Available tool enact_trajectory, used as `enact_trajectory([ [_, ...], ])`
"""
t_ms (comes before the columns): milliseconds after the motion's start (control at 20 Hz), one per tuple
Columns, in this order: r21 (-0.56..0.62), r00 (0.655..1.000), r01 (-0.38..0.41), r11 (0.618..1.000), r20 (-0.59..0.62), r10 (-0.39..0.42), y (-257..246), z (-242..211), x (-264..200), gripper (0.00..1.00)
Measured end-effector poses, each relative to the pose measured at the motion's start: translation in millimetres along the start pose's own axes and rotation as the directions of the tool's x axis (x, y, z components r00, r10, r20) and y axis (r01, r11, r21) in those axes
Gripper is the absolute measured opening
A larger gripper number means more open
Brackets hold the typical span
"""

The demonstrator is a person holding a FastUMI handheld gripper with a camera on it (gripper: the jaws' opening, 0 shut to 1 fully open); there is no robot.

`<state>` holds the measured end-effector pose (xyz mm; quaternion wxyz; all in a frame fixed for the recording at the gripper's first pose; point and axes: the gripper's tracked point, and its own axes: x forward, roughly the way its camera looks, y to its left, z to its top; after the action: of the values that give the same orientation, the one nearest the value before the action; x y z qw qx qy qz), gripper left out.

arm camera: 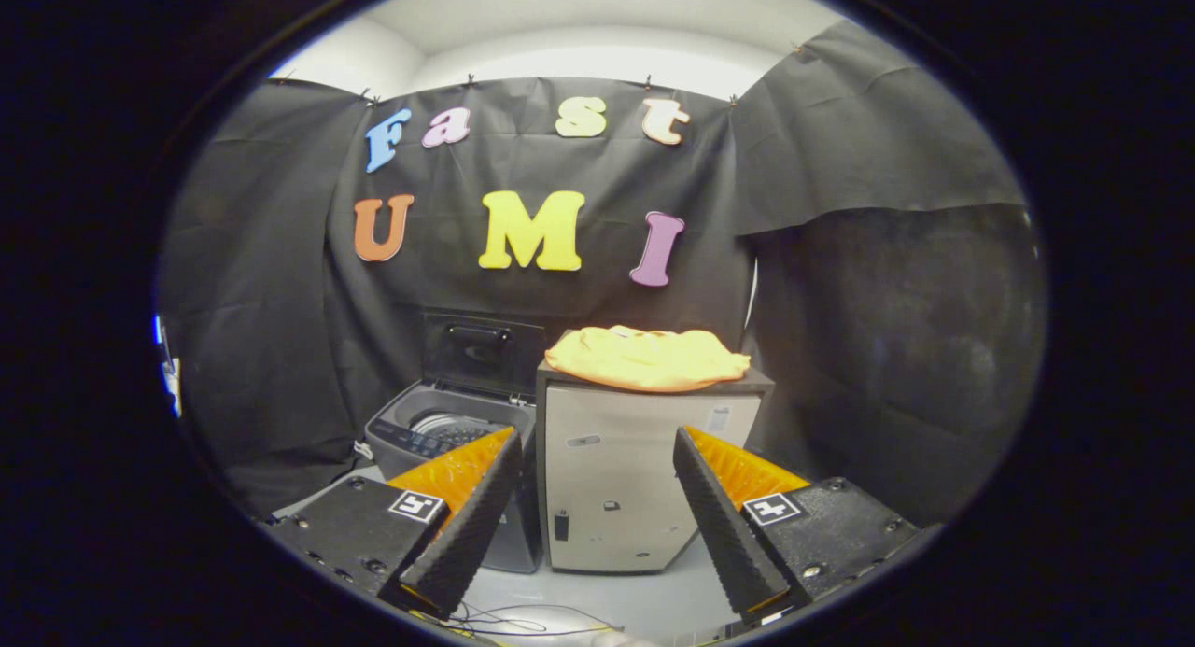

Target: Put the clothes into the washing machine and then close the washing machine lid.

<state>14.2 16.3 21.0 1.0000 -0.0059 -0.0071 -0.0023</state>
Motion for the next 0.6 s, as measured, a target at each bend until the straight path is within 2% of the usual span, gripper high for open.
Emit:
enact_trajectory([
  [300, 0.064, 1.000, 0.009, 0.998, -0.006, -0.009, -4, 28, 16, 1.00],
  [600, 0.071, 1.000, 0.024, 0.997, 0.017, -0.026, -26, 75, 56, 1.00],
])
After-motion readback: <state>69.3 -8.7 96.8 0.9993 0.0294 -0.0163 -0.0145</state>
